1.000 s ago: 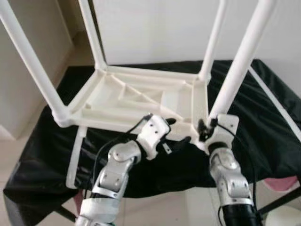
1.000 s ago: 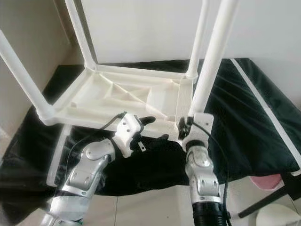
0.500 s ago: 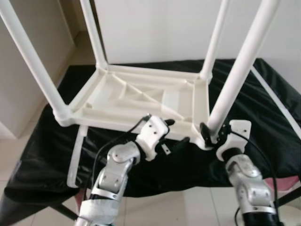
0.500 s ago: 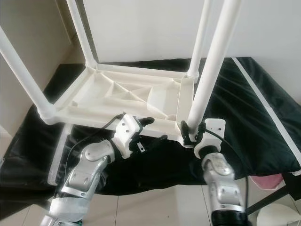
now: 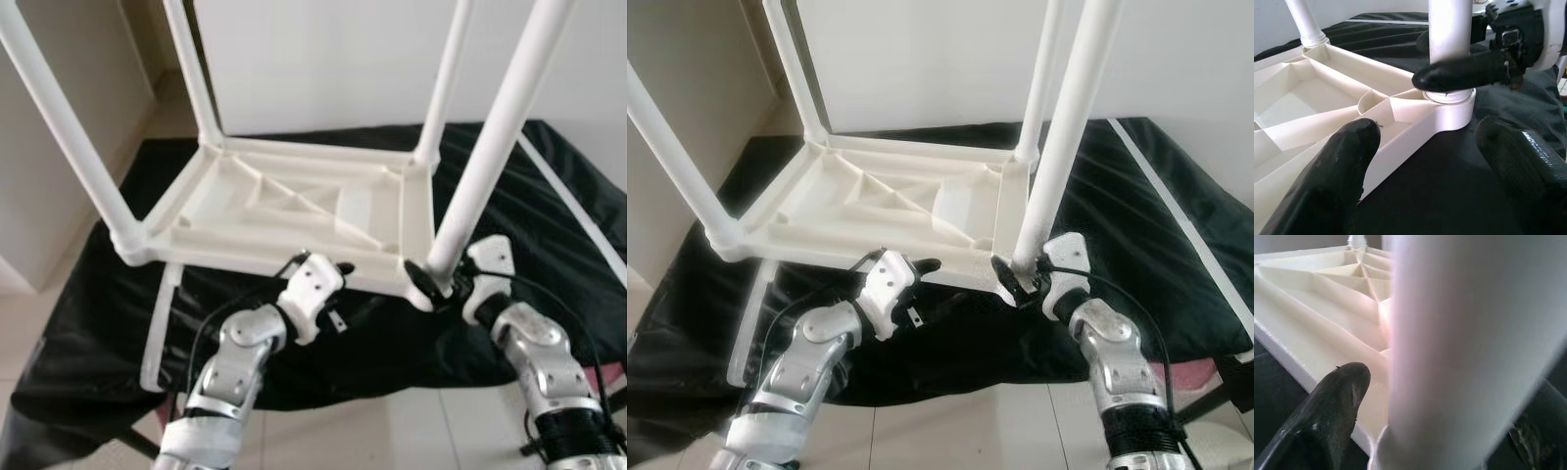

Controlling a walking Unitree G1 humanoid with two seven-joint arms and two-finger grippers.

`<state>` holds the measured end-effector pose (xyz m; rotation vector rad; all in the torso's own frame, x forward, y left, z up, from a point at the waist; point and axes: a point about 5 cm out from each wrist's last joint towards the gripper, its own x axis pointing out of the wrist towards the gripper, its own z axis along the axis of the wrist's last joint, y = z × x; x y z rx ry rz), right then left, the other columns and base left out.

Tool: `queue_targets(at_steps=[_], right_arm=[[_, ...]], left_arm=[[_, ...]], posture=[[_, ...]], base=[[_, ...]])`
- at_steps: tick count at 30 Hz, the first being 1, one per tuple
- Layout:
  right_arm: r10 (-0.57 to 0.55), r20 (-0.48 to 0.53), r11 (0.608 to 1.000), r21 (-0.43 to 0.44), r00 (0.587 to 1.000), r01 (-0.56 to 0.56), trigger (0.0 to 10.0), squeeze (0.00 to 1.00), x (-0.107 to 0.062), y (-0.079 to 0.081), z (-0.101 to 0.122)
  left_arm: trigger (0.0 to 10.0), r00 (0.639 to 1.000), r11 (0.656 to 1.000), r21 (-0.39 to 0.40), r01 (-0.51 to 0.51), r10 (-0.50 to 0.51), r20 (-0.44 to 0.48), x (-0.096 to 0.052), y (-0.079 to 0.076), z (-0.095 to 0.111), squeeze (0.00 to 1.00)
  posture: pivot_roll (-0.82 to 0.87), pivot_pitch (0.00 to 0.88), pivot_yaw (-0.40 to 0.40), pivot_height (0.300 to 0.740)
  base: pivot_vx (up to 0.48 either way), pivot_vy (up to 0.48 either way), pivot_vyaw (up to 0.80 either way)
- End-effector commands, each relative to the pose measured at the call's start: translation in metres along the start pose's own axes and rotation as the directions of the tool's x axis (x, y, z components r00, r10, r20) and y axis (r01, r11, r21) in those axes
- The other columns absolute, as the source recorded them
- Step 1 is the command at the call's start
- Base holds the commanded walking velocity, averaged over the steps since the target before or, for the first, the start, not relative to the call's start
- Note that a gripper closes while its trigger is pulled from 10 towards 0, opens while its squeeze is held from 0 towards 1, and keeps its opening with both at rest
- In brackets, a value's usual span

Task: Building children table

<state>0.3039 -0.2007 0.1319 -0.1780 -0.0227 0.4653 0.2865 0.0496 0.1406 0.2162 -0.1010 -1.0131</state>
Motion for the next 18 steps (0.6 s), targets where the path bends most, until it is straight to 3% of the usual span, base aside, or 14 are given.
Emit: queue_targets(at_steps=[1,3,4,5,6,13,14,15,17,18], right_arm=[[0.03,-0.014,0.999,-0.011,0.999,-0.03,6.2,0.0,0.0026,0.0033,-0.0034],[0.055,-0.013,0.998,-0.017,0.998,-0.056,4.7,0.0,0.0078,0.0038,-0.0027],[0.055,-0.013,0.998,-0.017,0.998,-0.056,4.7,0.0,0.0078,0.0038,-0.0027],[0.059,-0.01,0.998,-0.016,0.998,-0.059,2.7,0.0,0.01,0.004,-0.0022],[0.06,-0.006,0.998,-0.02,0.998,-0.06,0.0,0.0,0.0111,0.0042,-0.0021],[0.053,-0.008,0.998,-0.028,0.999,-0.053,0.0,0.0,0.01,0.002,-0.0067],[0.039,-0.008,0.999,-0.022,0.999,-0.039,1.1,0.0,0.0085,0.0009,-0.008],[0.011,-0.005,1.0,-0.009,1.0,-0.011,5.0,0.0,0.0073,-0.0005,-0.0087],[-0.009,-0.002,1.0,0.0,1.0,0.009,5.0,0.0,0.0064,-0.0015,-0.0091],[-0.029,-0.001,0.999,0.022,1.0,0.029,10.0,0.0,0.0061,-0.0023,-0.0097]], left_arm=[[10.0,0.995,0.995,0.01,-0.099,0.099,-0.013,0.0019,0.0043,-0.0017,0.0],[10.0,0.996,0.996,0.017,-0.09,0.09,-0.01,0.0038,0.0022,-0.0005,0.0],[10.0,0.996,0.996,0.017,-0.09,0.09,-0.01,0.0038,0.0022,-0.0005,0.0],[10.0,0.996,0.996,0.022,-0.088,0.089,-0.01,0.0041,0.0022,-0.0001,0.0],[10.0,0.996,0.996,0.027,-0.09,0.091,-0.01,0.004,0.0039,0.0005,0.0],[10.0,0.995,0.994,0.044,-0.096,0.096,-0.008,0.0033,0.009,0.002,0.0],[10.0,0.996,0.995,0.048,-0.093,0.093,-0.008,0.0034,0.0096,0.002,0.0],[10.0,0.996,0.995,0.051,-0.09,0.09,-0.007,0.0035,0.01,0.0021,0.0],[10.0,0.996,0.995,0.053,-0.088,0.088,-0.007,0.0037,0.0102,0.0022,0.0],[10.0,0.996,0.995,0.053,-0.087,0.088,-0.007,0.0037,0.0104,0.0023,0.0]], posture=[[-0.1,0.0,0.052,0.74],[-0.09,0.0,0.052,0.74],[-0.09,0.0,0.052,0.74],[-0.09,0.0,0.054,0.74],[-0.08,0.0,0.054,0.74],[-0.09,0.0,0.069,0.74],[-0.09,0.0,0.071,0.74],[-0.09,0.0,0.071,0.74],[-0.09,0.0,0.071,0.74],[-0.09,0.0,0.073,0.74]], base=[[0.0,0.0,0.0],[0.0,0.0,0.0],[0.0,0.0,0.0],[0.0,0.0,0.0],[0.0,0.0,0.0],[0.0,0.0,0.0],[0.0,0.0,0.0],[0.0,0.0,0.0],[0.0,0.0,0.0],[0.0,0.0,0.0]])
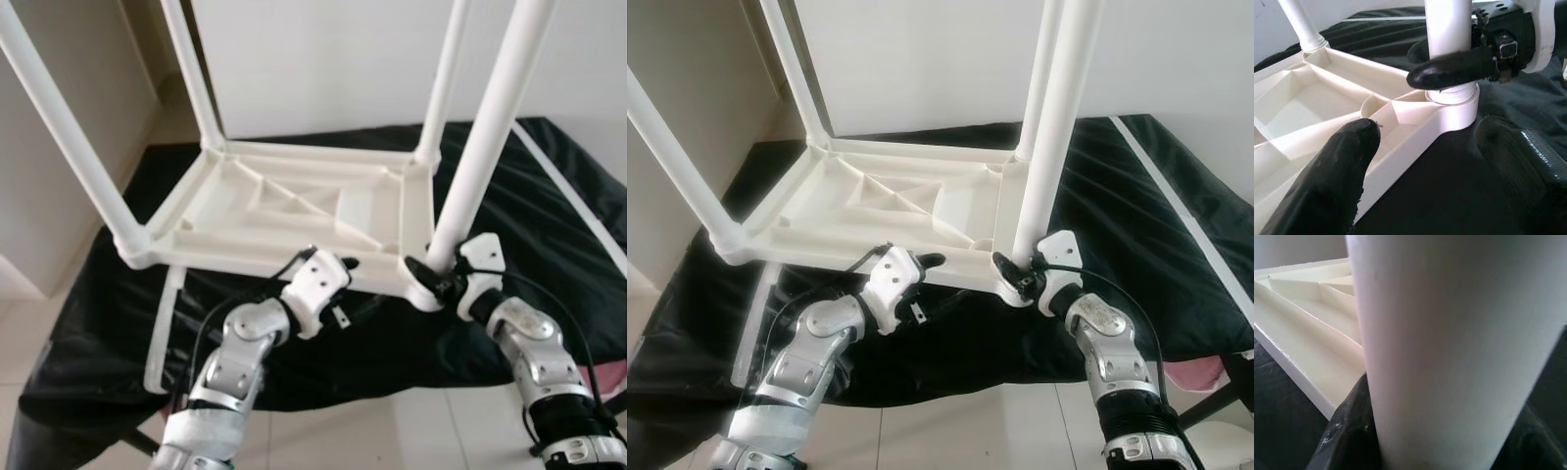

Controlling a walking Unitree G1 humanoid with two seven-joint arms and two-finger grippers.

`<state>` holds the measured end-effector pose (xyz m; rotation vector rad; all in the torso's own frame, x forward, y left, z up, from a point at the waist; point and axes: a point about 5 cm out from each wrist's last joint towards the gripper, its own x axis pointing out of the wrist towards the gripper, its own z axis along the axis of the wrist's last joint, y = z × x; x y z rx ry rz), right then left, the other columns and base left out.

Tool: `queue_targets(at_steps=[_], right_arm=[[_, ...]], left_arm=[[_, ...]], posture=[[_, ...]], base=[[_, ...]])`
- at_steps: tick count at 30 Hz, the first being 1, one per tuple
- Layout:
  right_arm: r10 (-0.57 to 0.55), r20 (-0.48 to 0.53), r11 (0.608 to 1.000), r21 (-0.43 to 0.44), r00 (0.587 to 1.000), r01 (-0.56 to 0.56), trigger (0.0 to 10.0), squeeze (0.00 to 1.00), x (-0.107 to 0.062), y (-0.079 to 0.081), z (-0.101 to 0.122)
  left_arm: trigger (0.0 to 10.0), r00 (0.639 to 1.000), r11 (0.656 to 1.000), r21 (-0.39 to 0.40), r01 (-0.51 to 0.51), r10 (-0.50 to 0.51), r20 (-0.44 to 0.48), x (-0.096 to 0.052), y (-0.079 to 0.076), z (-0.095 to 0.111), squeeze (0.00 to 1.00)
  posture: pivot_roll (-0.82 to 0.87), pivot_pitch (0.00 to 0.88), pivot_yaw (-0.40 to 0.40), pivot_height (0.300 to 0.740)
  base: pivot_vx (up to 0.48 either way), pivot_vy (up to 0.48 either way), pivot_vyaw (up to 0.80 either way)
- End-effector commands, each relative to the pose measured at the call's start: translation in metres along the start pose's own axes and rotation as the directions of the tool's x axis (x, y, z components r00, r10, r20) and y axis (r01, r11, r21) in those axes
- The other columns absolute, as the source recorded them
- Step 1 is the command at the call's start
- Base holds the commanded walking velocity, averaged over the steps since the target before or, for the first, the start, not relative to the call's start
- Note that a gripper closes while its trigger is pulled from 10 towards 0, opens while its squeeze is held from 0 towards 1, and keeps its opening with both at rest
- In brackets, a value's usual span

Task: Building children table

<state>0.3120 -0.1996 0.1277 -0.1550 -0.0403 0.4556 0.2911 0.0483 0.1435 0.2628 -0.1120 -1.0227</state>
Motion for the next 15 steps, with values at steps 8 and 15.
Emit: queue_targets(at_steps=[8,15], right_arm=[[-0.234,-0.111,0.962,0.114,0.966,0.247,10.0,0.0,-0.006,0.019,-0.023],[-0.389,-0.177,0.892,0.174,0.904,0.417,10.0,0.0,-0.004,0.023,-0.031]], left_arm=[[10.0,0.995,0.995,0.011,-0.103,0.103,0.012,0.004,0.008,0.003,0.0],[10.0,0.996,0.996,0.015,-0.084,0.084,0.013,0.008,0.004,0.001,0.0]], posture=[[-0.11,0.0,0.079,0.74],[-0.13,0.0,0.067,0.74]], base=[[0.0,0.0,0.0],[0.0,0.0,0.0]])
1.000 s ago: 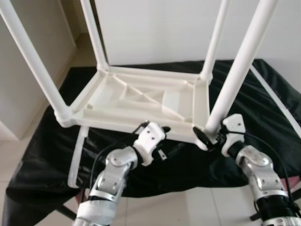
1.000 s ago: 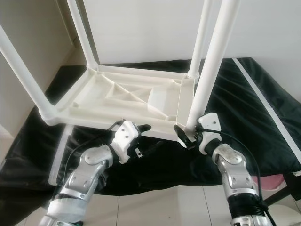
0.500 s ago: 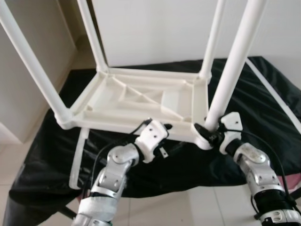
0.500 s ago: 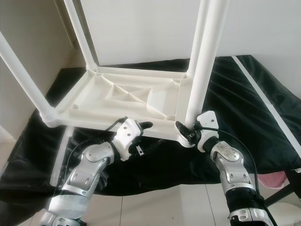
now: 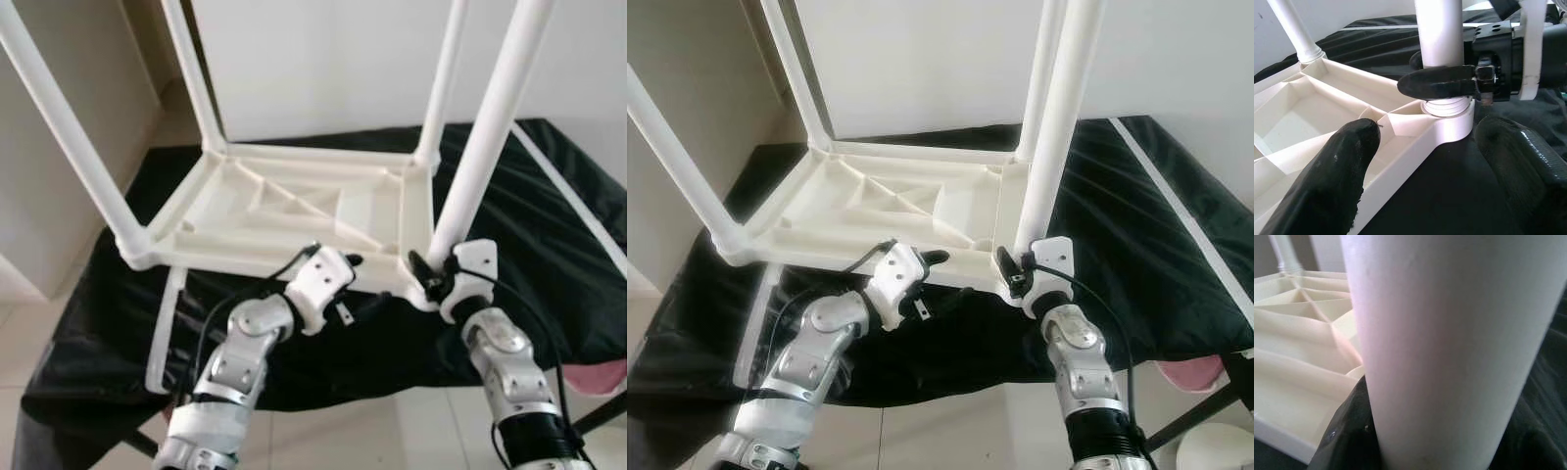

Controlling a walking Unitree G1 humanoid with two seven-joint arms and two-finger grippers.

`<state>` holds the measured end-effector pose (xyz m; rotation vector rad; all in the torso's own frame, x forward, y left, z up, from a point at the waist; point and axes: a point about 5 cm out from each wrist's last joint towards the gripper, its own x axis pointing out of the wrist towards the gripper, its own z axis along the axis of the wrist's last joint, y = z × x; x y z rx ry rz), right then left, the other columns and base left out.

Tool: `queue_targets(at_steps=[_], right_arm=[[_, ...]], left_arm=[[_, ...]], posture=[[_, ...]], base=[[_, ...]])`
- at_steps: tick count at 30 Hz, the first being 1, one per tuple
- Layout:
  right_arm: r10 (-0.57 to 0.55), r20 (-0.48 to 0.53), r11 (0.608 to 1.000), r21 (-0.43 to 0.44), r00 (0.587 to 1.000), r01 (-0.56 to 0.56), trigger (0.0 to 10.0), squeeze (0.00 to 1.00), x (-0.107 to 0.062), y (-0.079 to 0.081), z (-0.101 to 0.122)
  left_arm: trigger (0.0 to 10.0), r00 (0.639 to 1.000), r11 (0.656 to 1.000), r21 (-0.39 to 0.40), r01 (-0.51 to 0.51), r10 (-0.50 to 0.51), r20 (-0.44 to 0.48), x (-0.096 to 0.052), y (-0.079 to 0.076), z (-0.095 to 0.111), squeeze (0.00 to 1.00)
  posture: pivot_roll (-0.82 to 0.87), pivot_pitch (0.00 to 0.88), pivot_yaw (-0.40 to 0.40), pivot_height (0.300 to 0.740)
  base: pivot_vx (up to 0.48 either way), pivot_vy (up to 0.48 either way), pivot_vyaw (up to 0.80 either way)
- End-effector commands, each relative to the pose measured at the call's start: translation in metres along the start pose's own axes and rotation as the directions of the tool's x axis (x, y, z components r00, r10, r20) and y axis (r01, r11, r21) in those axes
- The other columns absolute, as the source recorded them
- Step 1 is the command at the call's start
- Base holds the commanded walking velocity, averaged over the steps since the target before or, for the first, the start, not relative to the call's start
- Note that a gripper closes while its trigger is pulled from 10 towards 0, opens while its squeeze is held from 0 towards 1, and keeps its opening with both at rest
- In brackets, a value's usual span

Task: Building children table

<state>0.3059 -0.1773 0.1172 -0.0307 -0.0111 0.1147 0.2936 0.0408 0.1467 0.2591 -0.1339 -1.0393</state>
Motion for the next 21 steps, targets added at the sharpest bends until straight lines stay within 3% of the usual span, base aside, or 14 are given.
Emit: queue_targets(at_steps=[1,2,4,5,8,11,21], right_arm=[[-0.156,-0.136,0.982,0.086,0.978,0.169,10.0,0.0,-0.006,-0.004,-0.026],[-0.204,-0.148,0.969,0.108,0.968,0.221,10.0,0.0,-0.006,-0.002,-0.028],[-0.204,-0.148,0.969,0.108,0.968,0.221,10.0,0.0,-0.006,-0.002,-0.028],[-0.28,-0.166,0.943,0.136,0.946,0.303,10.0,0.0,-0.007,0.004,-0.032],[-0.323,-0.172,0.926,0.147,0.931,0.349,10.0,0.0,-0.007,0.012,-0.033],[-0.264,-0.127,0.943,0.177,0.956,0.283,10.0,0.0,-0.002,0.024,-0.024],[-0.239,-0.102,0.953,0.164,0.966,0.253,10.0,0.0,0.0,0.031,-0.017]], left_arm=[[10.0,0.995,0.995,0.008,-0.1,0.1,-0.007,0.001,0.005,-0.003,0.0],[10.0,0.995,0.995,0.009,-0.103,0.103,-0.005,0.002,0.005,-0.003,0.0],[10.0,0.995,0.995,0.009,-0.103,0.103,-0.005,0.002,0.005,-0.003,0.0],[10.0,0.994,0.994,0.013,-0.112,0.112,-0.005,0.005,0.007,-0.002,0.0],[10.0,0.993,0.992,0.034,-0.121,0.121,-0.003,0.007,0.009,-0.001,0.0],[10.0,0.99,0.989,0.043,-0.142,0.142,0.002,0.008,0.017,0.001,0.0],[10.0,0.985,0.984,0.063,-0.169,0.17,-0.002,0.002,0.027,0.001,0.0]], posture=[[-0.13,0.0,0.063,0.74],[-0.13,0.0,0.055,0.74],[-0.13,0.0,0.055,0.74],[-0.13,0.0,0.053,0.74],[-0.13,0.0,0.046,0.74],[-0.12,0.0,0.043,0.74],[-0.11,0.0,0.042,0.74]], base=[[0.0,0.0,0.0],[0.0,0.0,0.0],[0.0,0.0,0.0],[0.0,0.0,0.0],[0.0,0.0,0.0],[0.0,0.0,0.0],[0.0,0.0,0.0]])
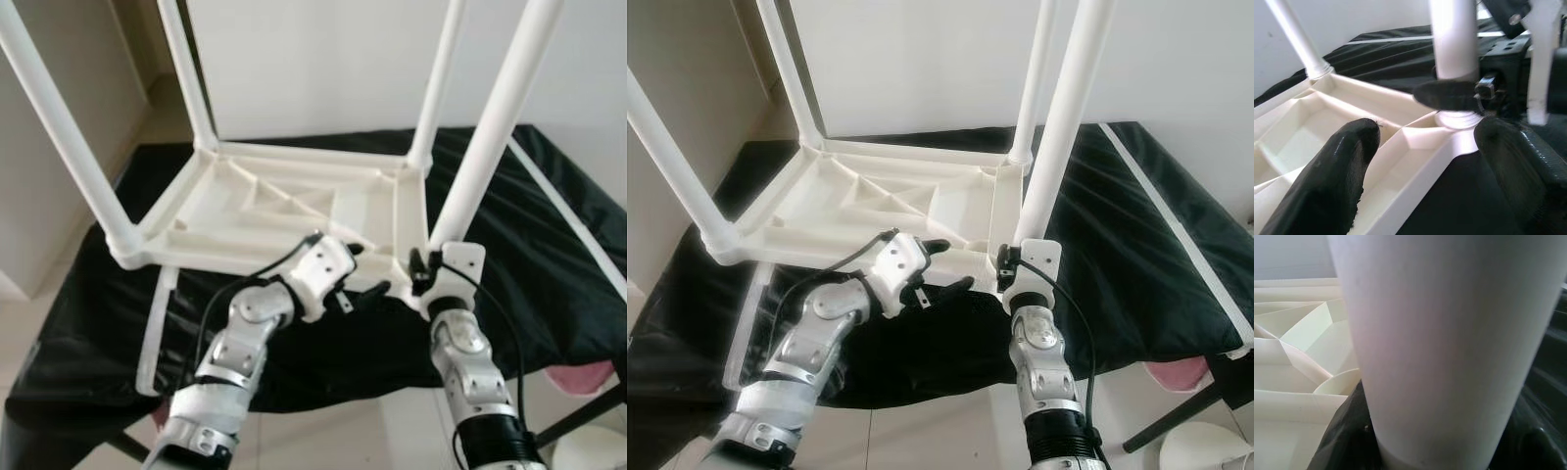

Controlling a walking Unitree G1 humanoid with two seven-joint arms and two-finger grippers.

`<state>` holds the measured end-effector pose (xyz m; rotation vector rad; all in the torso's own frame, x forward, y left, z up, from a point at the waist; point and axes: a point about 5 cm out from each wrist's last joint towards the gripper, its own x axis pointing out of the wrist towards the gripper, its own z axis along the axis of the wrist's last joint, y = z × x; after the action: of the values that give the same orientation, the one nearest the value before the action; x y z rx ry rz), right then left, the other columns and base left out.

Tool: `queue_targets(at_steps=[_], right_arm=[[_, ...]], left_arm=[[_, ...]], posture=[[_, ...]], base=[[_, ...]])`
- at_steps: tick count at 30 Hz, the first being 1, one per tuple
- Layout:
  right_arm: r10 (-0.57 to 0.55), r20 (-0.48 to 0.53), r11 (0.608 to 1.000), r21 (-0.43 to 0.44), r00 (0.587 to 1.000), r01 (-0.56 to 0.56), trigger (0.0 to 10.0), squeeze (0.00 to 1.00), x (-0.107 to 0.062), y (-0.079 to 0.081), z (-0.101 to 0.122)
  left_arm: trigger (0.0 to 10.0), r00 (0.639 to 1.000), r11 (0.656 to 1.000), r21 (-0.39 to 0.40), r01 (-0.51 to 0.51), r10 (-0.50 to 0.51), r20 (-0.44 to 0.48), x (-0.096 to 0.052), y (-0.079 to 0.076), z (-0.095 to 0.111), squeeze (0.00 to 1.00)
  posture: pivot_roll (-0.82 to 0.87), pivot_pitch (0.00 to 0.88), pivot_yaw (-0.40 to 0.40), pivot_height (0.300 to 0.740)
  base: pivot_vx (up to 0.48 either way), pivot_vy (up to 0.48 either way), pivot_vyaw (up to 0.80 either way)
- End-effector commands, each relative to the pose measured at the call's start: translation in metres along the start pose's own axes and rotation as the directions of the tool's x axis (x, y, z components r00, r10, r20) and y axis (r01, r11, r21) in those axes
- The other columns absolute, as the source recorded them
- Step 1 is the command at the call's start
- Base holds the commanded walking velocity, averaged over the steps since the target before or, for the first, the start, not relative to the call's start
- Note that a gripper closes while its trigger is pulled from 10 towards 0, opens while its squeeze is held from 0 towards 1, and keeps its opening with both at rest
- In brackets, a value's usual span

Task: Building children table

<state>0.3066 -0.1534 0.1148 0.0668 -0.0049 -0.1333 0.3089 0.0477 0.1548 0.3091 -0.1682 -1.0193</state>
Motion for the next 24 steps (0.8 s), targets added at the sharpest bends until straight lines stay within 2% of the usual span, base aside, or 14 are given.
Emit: queue_targets(at_steps=[1,2,4,7,10,13,16,17,18,22,24], right_arm=[[-0.003,-0.085,0.997,0.07,0.996,0.009,10.0,0.0,-0.004,0.005,-0.016],[0.005,-0.075,0.997,0.077,0.997,0.001,10.0,1.0,-0.004,0.006,-0.014],[0.007,-0.058,0.996,0.084,0.998,-0.002,10.0,1.0,-0.003,0.006,-0.011],[0.122,0.05,0.991,0.052,0.991,-0.124,10.0,1.0,-0.008,0.004,0.002],[0.156,0.07,0.987,0.036,0.985,-0.158,10.0,1.0,-0.012,-0.002,0.004],[0.178,0.074,0.984,0.019,0.981,-0.179,10.0,1.0,-0.016,-0.011,0.002],[0.302,0.084,0.952,-0.07,0.95,-0.297,10.0,1.0,-0.023,-0.029,0.003],[0.336,0.077,0.94,-0.082,0.939,-0.33,10.0,0.57,-0.024,-0.033,0.003],[0.366,0.068,0.93,-0.079,0.928,-0.36,10.0,0.0,-0.025,-0.036,0.003],[0.41,0.067,0.91,-0.09,0.91,-0.404,10.0,0.0,-0.024,-0.042,0.006],[0.447,0.061,0.891,-0.118,0.892,-0.439,10.0,0.0,-0.022,-0.048,0.01]], left_arm=[[10.0,0.988,0.988,0.006,-0.152,0.152,-0.014,0.0,0.008,-0.003,0.0],[10.0,0.988,0.989,0.006,-0.151,0.151,-0.013,0.001,0.008,-0.003,0.0],[10.0,0.989,0.989,0.009,-0.149,0.149,-0.011,0.001,0.008,-0.003,0.0],[10.0,0.99,0.99,0.018,-0.141,0.141,-0.011,0.002,0.007,-0.004,0.0],[10.0,0.991,0.99,0.022,-0.137,0.137,-0.011,0.002,0.006,-0.004,0.0],[10.0,0.991,0.991,0.023,-0.134,0.134,-0.011,0.003,0.006,-0.004,0.0],[10.0,0.996,0.996,-0.005,-0.091,0.091,-0.01,0.003,0.001,-0.005,0.0],[10.0,0.997,0.997,-0.007,-0.079,0.079,-0.004,0.003,-0.001,-0.005,0.0],[10.0,0.997,0.997,-0.009,-0.074,0.074,0.003,0.003,-0.001,-0.004,0.0],[10.0,0.998,0.998,-0.039,-0.049,0.05,0.023,0.003,-0.002,-0.002,0.0],[10.0,1.0,0.998,-0.055,0.0,0.001,0.014,0.002,-0.007,-0.003,0.0]], posture=[[-0.11,0.0,0.042,0.74],[-0.11,0.0,0.043,0.74],[-0.11,0.0,0.046,0.74],[-0.12,0.0,0.054,0.74],[-0.12,0.0,0.057,0.74],[-0.13,0.0,0.066,0.74],[-0.14,0.0,0.08,0.74],[-0.14,0.0,0.081,0.74],[-0.14,0.0,0.08,0.74],[-0.14,0.0,0.086,0.74],[-0.13,0.0,0.082,0.74]], base=[[0.0,0.0,0.0],[0.0,0.0,0.0],[0.0,0.0,0.0],[0.0,0.0,0.0],[0.0,0.0,0.0],[0.0,0.0,0.0],[0.0,0.0,0.0],[0.0,0.0,0.0],[0.0,0.0,0.0],[0.0,0.0,0.0],[0.0,0.0,0.0]])
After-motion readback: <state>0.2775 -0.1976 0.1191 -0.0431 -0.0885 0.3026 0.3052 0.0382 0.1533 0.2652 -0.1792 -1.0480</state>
